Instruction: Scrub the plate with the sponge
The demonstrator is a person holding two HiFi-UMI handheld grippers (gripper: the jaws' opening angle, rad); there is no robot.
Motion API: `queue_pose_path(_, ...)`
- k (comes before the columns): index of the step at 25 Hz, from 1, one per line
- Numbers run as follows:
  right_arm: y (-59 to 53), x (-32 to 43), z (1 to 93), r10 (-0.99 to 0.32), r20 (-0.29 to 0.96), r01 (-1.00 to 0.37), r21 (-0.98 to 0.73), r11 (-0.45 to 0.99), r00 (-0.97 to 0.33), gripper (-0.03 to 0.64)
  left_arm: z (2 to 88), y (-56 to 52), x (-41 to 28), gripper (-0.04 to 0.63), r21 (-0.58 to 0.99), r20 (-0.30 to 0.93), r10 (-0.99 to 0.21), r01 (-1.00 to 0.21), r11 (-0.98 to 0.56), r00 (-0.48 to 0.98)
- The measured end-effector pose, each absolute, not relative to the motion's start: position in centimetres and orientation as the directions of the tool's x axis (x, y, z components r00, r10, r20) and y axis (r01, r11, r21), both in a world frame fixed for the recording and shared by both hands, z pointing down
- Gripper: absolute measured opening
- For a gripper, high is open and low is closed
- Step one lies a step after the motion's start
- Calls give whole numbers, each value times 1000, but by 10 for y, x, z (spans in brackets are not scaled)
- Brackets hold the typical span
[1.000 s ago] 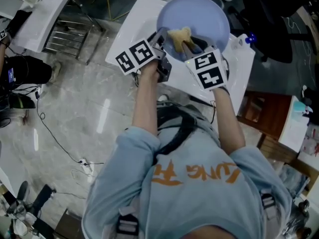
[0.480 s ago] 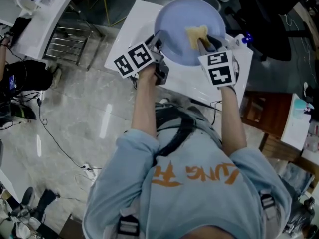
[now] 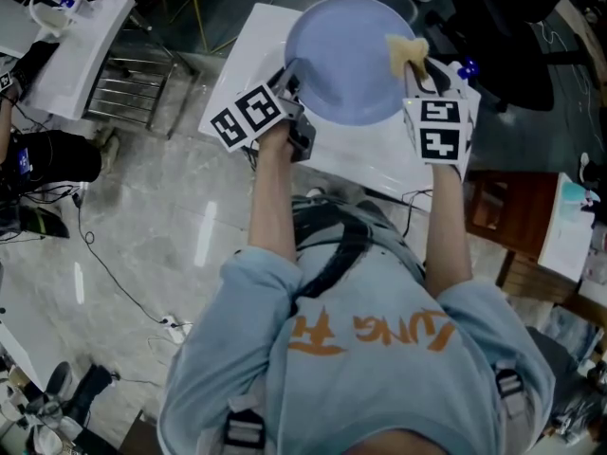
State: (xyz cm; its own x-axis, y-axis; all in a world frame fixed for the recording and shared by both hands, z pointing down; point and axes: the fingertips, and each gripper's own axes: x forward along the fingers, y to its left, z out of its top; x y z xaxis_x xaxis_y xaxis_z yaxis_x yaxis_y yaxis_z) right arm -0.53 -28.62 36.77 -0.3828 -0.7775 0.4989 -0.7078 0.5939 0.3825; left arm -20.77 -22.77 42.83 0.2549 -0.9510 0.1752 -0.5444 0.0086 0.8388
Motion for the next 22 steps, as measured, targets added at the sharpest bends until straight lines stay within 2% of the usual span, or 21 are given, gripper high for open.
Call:
queue_pose_path(3,-284,-9,363,-772,459,-713,344,611,-440,94,432,-226,-211,31,841,180,-955,-541,25,235)
queue_pose_path(6,-270,-33,350,-718,404,-670,280,687,-567,94,433,-223,-214,31,845,181,-960,-533,40,215)
queue_pose_path(11,-225,-95,357,-464,411,-477,78,875,-785,95,430,-218,-222,31,846,178,-968,-529,59,177)
queue_pose_path(16,-187,-134,384,-306,487,-322,52,945,-818,95,428,-212,-231,31,853,165,-976,-517,69,142)
queue_pose_path(22,-174,-144,403,-237,546,-265,29,964,-803,94,430,-205,-243,31,860,160,-981,-505,81,114)
